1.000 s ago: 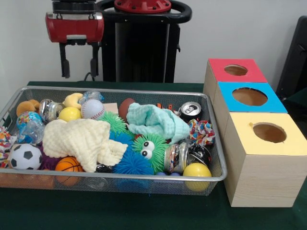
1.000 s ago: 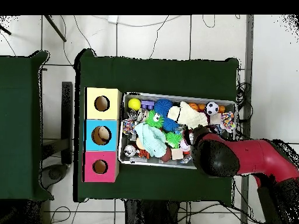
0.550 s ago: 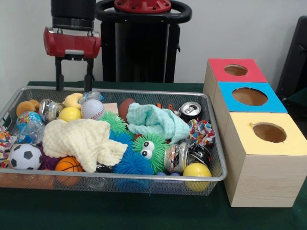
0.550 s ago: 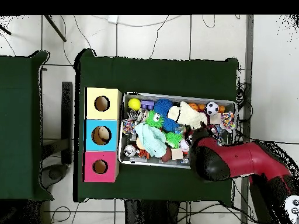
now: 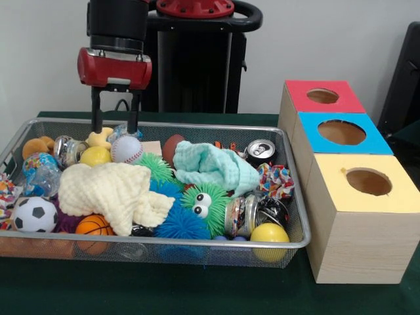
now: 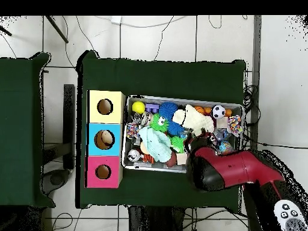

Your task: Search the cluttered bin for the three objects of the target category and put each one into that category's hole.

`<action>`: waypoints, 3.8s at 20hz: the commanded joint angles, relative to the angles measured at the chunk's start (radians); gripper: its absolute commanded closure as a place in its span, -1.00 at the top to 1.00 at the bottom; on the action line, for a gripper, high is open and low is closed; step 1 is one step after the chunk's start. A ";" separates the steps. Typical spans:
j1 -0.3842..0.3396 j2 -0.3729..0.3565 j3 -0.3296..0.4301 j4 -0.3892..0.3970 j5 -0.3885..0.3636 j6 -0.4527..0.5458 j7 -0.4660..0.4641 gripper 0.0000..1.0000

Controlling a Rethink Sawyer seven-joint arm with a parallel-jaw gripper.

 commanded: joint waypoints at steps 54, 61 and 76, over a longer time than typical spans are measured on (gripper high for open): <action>0.174 0.338 -0.402 0.008 0.065 -0.480 0.148 1.00; 0.071 0.309 -0.307 0.019 0.010 -0.407 0.106 1.00; -0.031 0.188 -0.200 0.092 0.001 -0.282 0.047 1.00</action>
